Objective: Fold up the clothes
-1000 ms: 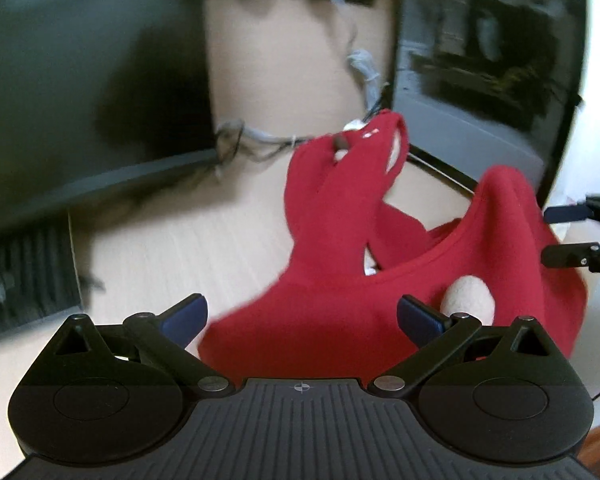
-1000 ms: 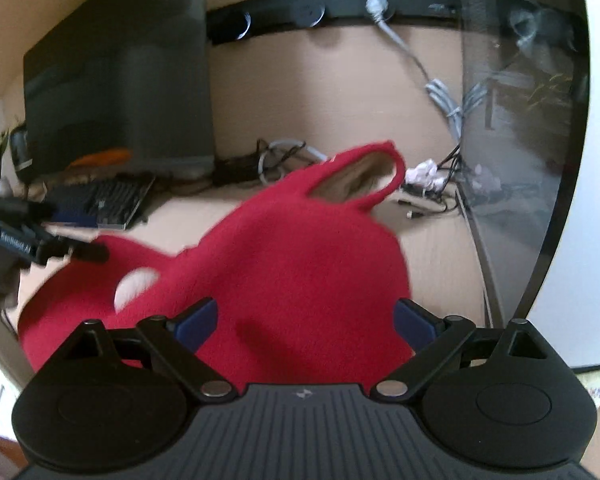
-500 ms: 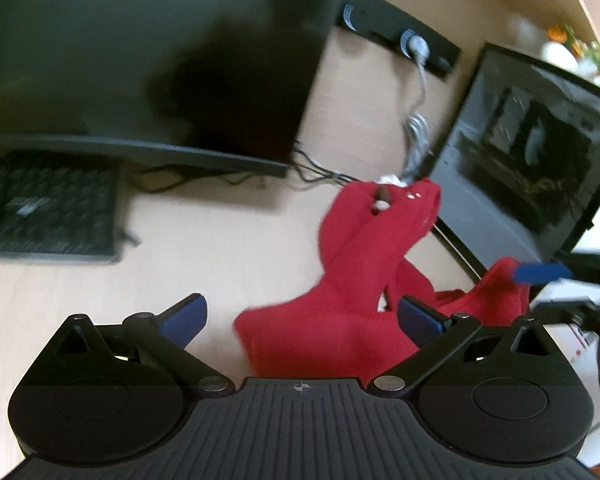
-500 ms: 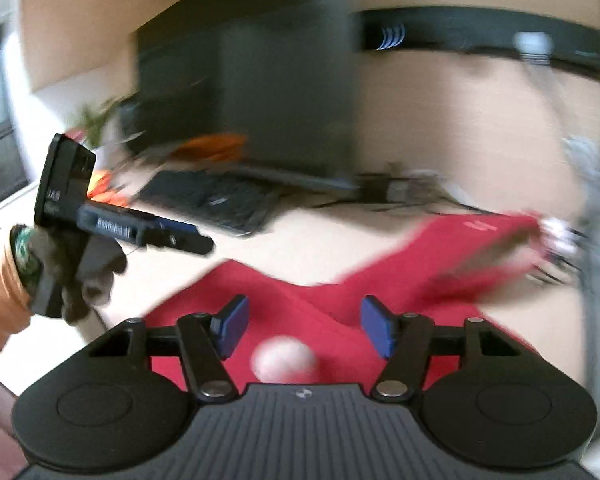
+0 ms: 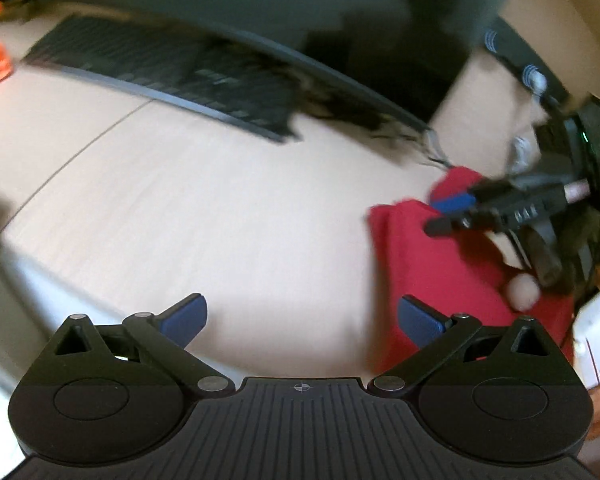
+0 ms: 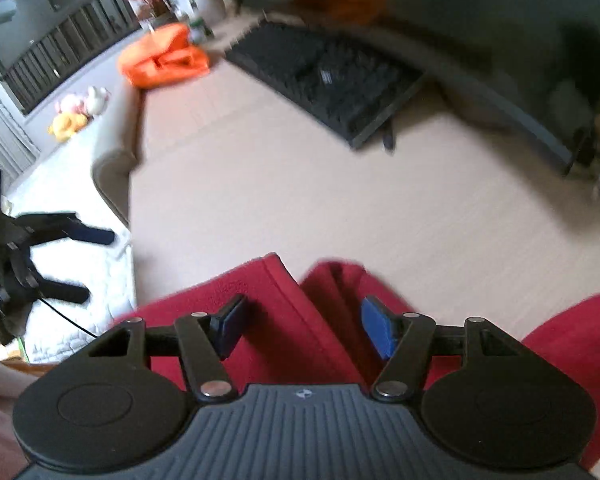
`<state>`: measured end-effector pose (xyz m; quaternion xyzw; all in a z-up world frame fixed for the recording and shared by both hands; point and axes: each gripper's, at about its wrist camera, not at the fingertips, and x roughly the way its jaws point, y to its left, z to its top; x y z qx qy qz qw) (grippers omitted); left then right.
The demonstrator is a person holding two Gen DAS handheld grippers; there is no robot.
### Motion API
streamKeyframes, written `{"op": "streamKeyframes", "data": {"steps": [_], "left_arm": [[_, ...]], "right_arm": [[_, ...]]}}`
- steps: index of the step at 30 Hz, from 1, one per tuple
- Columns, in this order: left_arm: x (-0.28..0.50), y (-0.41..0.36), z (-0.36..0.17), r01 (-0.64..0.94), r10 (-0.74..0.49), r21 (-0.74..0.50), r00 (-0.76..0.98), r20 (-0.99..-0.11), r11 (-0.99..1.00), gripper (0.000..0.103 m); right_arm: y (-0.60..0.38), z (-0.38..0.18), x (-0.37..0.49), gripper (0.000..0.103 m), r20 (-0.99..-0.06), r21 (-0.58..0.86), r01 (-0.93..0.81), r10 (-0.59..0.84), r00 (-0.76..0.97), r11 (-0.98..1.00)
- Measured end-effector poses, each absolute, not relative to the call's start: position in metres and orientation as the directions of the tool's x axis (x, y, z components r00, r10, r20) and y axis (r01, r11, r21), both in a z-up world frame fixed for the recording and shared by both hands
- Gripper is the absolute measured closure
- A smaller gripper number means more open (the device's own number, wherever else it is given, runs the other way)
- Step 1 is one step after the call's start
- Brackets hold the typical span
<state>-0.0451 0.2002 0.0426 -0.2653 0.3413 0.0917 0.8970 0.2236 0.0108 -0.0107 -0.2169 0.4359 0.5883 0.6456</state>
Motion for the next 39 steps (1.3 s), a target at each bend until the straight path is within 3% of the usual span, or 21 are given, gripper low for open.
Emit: {"op": "streamKeyframes", "data": {"steps": [3,4,11,17,20,22,24,28,30,33,39], "left_arm": [[-0.053,0.21,0.036,-0.394,0.006,-0.422,0.737,-0.676,0.816,0.0],[-0.055,0.212,0.034,-0.402,0.008,-0.426,0.735,-0.678,0.811,0.0],[-0.049,0.214,0.028,-0.385,-0.02,-0.465,0.753,-0.658,0.798,0.0],[-0.039,0.199,0.036,-0.288,-0.093,-0.472,0.769,-0.633,0.833,0.0],[-0.029,0.19,0.04,-0.205,-0.169,-0.49,0.771,-0.614,0.847,0.0],[-0.018,0.185,0.046,-0.142,-0.215,-0.5,0.779,-0.589,0.854,0.0],[-0.005,0.181,0.05,-0.098,-0.244,-0.506,0.788,-0.565,0.857,0.0],[0.034,0.174,0.046,-0.083,-0.274,-0.538,0.789,-0.549,0.839,0.0],[0.05,0.167,0.042,-0.063,-0.292,-0.535,0.781,-0.553,0.843,0.0],[0.066,0.159,0.033,-0.04,-0.335,-0.549,0.755,-0.564,0.835,0.0],[0.081,0.152,0.018,-0.034,-0.392,-0.588,0.715,-0.579,0.808,0.0]], "right_arm": [[0.005,-0.002,0.206,0.082,-0.802,0.208,-0.96,0.594,-0.057,0.189],[0.002,0.007,0.195,0.087,-0.799,0.169,-0.97,0.601,-0.031,0.174],[-0.002,0.07,0.162,0.09,-0.694,0.018,-0.99,0.714,0.091,0.143],[0.043,0.034,0.187,0.09,-0.698,-0.052,-0.975,0.69,0.191,0.217],[0.045,0.033,0.202,0.08,-0.702,-0.013,-0.954,0.677,0.223,0.3],[0.019,0.061,0.198,0.07,-0.643,-0.014,-0.941,0.718,0.268,0.339],[-0.027,0.095,0.184,0.044,-0.562,-0.043,-0.915,0.748,0.354,0.401],[-0.119,0.132,0.156,0.031,-0.46,-0.083,-0.823,0.711,0.532,0.562],[-0.164,0.123,0.144,0.014,-0.457,-0.079,-0.753,0.648,0.61,0.653],[-0.216,0.084,0.134,0.007,-0.485,0.006,-0.635,0.558,0.673,0.772],[-0.272,-0.027,0.141,0.009,-0.588,0.26,-0.395,0.469,0.659,0.881]]}}
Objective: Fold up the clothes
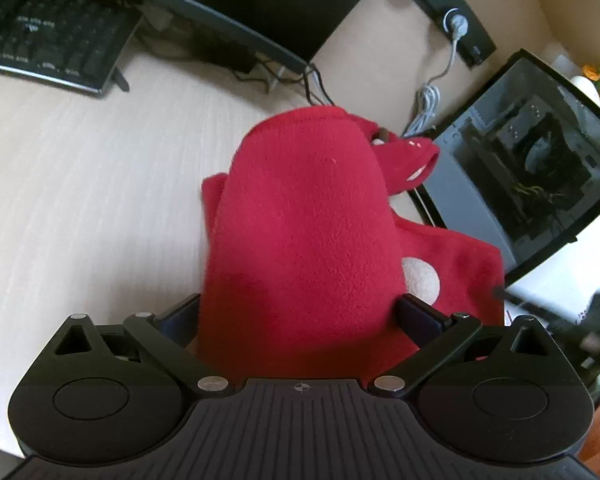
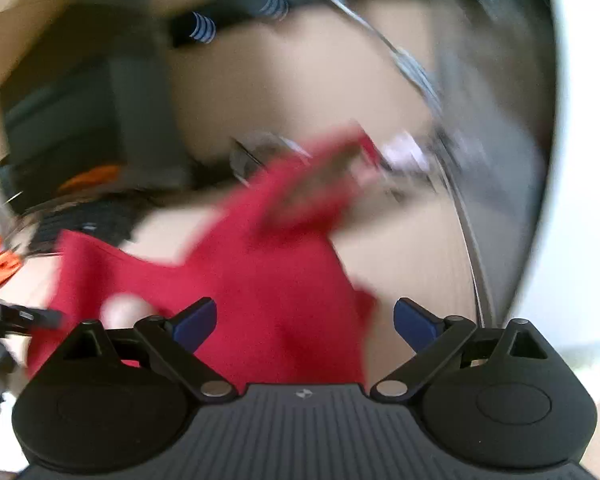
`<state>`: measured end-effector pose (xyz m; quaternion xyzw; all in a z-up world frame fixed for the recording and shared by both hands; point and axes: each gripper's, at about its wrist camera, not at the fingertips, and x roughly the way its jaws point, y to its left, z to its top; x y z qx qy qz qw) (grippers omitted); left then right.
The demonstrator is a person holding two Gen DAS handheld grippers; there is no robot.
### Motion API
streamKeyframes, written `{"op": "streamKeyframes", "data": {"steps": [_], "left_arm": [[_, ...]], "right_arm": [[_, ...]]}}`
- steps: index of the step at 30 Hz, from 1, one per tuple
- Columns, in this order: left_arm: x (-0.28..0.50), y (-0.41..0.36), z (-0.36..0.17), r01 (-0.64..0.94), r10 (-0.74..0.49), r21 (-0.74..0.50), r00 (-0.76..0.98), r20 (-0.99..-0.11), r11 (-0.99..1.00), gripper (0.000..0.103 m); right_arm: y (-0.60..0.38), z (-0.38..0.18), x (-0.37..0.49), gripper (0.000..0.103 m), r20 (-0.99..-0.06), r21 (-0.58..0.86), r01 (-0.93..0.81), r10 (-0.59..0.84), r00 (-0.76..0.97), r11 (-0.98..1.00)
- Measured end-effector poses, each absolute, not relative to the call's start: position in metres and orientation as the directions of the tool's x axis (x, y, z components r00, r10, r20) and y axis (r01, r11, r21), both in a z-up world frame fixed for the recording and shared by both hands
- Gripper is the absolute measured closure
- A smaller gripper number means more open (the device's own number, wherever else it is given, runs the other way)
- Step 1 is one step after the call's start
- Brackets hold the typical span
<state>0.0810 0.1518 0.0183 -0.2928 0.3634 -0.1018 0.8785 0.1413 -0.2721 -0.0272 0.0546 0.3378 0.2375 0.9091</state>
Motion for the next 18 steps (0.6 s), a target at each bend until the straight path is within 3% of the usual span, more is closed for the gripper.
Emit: {"op": "streamKeyframes", "data": {"steps": [1,2,3,4,6,9,11,14,18], "left_arm": [[0.083,0.15,0.017,-0.039,-0.391,-0.59,0.714,-0.581,0.806,0.001],[0.083,0.147,0.019,-0.039,-0.385,-0.588,0.721,-0.577,0.808,0.004],[0.082,0.144,0.022,-0.03,-0.379,-0.58,0.728,-0.571,0.814,0.017],[0.081,0.139,0.026,-0.02,-0.361,-0.553,0.737,-0.571,0.833,0.035],[0.079,0.13,0.033,-0.017,-0.316,-0.497,0.753,-0.578,0.868,0.041],[0.086,0.126,0.043,-0.006,-0.304,-0.484,0.772,-0.559,0.875,0.061],[0.095,0.127,0.056,0.007,-0.295,-0.475,0.792,-0.535,0.88,0.067],[0.113,0.125,0.08,0.033,-0.246,-0.392,0.827,-0.506,0.919,0.067],[0.14,0.131,0.065,-0.008,-0.173,-0.3,0.804,-0.569,0.954,0.057]], "right_arm": [[-0.276,-0.041,0.141,0.015,-0.596,0.292,-0.381,0.478,0.645,0.877],[-0.274,-0.047,0.138,0.039,-0.591,0.308,-0.392,0.497,0.636,0.867],[-0.269,-0.049,0.132,0.06,-0.578,0.314,-0.419,0.522,0.628,0.852],[-0.265,-0.05,0.125,0.065,-0.565,0.32,-0.446,0.546,0.619,0.836],[-0.254,-0.044,0.113,0.074,-0.55,0.231,-0.491,0.529,0.647,0.84],[-0.255,-0.025,0.112,0.089,-0.51,0.209,-0.494,0.525,0.681,0.844],[-0.257,-0.006,0.119,0.09,-0.458,0.194,-0.497,0.526,0.716,0.846],[-0.251,0.012,0.134,0.09,-0.409,0.128,-0.485,0.492,0.769,0.865],[-0.251,-0.02,0.177,0.088,-0.513,0.084,-0.378,0.365,0.777,0.922]]}}
